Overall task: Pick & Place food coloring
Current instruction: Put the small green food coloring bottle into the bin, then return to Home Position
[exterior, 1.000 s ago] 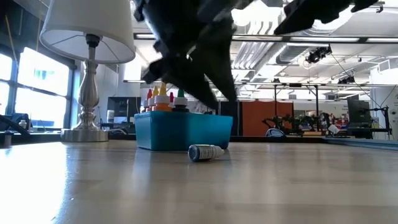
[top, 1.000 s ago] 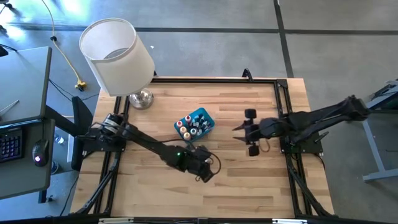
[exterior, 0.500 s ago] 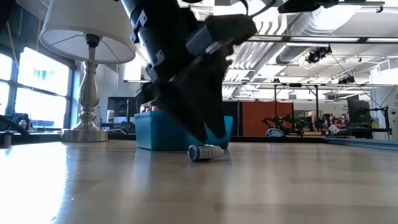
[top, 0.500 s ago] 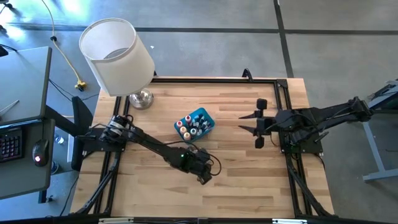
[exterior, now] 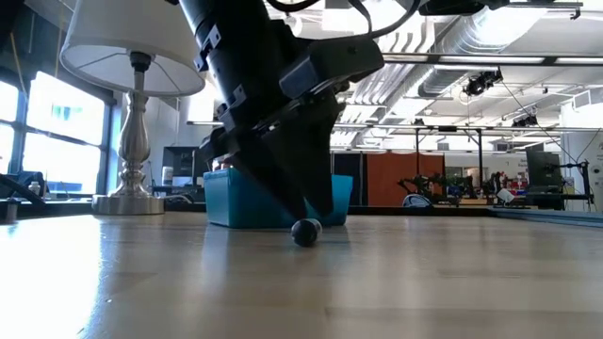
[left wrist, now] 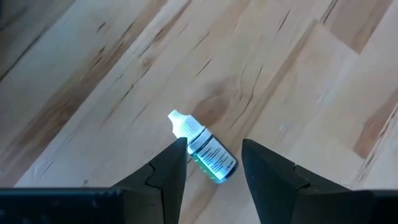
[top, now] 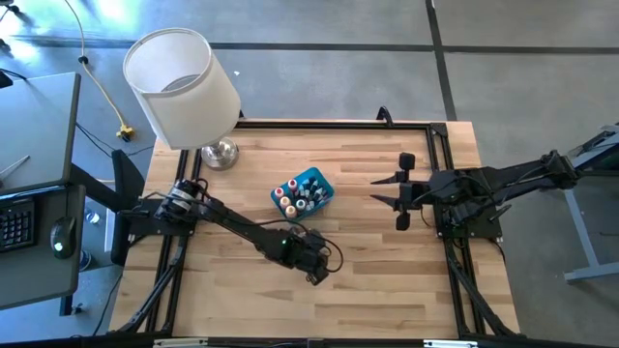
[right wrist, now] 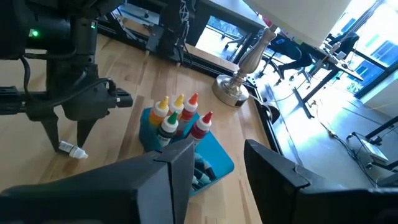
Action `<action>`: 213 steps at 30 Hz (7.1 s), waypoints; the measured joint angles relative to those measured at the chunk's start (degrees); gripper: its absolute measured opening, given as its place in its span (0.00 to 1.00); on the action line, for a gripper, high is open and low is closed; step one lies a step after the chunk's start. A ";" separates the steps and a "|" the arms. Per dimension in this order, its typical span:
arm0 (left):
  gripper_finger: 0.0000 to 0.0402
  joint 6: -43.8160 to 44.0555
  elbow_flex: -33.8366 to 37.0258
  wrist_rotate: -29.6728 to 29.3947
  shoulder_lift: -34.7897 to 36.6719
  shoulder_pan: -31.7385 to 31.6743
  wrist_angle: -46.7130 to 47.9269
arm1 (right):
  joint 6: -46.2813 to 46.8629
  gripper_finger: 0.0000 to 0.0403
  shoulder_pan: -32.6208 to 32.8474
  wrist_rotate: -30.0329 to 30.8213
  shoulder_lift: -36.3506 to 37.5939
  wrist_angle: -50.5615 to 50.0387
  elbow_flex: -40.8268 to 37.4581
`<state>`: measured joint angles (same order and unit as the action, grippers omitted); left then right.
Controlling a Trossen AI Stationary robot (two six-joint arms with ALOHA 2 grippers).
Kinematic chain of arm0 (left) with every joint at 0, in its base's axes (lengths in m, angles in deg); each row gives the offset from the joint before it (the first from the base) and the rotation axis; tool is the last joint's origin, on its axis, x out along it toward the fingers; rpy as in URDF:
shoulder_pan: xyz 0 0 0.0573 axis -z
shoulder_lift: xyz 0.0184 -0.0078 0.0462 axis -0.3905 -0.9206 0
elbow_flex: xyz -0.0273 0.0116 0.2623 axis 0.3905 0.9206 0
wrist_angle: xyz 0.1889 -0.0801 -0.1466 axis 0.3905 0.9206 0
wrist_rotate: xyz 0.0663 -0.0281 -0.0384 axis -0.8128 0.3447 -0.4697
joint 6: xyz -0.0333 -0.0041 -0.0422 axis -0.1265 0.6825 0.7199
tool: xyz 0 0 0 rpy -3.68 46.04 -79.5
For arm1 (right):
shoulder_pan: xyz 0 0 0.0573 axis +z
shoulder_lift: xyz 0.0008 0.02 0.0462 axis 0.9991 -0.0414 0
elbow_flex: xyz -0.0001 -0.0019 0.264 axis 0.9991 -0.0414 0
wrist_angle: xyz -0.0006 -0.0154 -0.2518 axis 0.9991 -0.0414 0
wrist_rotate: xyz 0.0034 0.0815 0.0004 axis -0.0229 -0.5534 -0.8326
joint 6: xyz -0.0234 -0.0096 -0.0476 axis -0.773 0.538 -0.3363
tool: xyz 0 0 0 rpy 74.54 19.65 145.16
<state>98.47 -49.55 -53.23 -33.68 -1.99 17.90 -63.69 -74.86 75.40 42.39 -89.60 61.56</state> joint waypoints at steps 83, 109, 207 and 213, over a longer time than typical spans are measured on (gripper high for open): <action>0.38 -22.50 -11.43 0.13 -3.96 -5.68 8.14 | 6.63 0.33 0.01 -5.38 -0.09 -1.41 -0.07; 0.37 -22.79 -11.45 7.26 -9.79 -6.73 8.22 | 6.54 0.33 0.04 -5.38 -0.09 -2.22 -0.17; 0.40 -27.96 32.41 -11.93 68.89 -6.21 13.30 | 18.48 0.33 6.92 -6.73 30.49 -7.20 -18.21; 0.40 -40.77 58.07 -5.28 89.66 -6.36 -12.35 | 17.83 0.33 6.90 -6.87 30.45 -2.91 -22.27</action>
<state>57.71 8.52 -58.51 55.98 -8.35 5.55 -45.86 -67.97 68.53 72.83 -92.51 39.29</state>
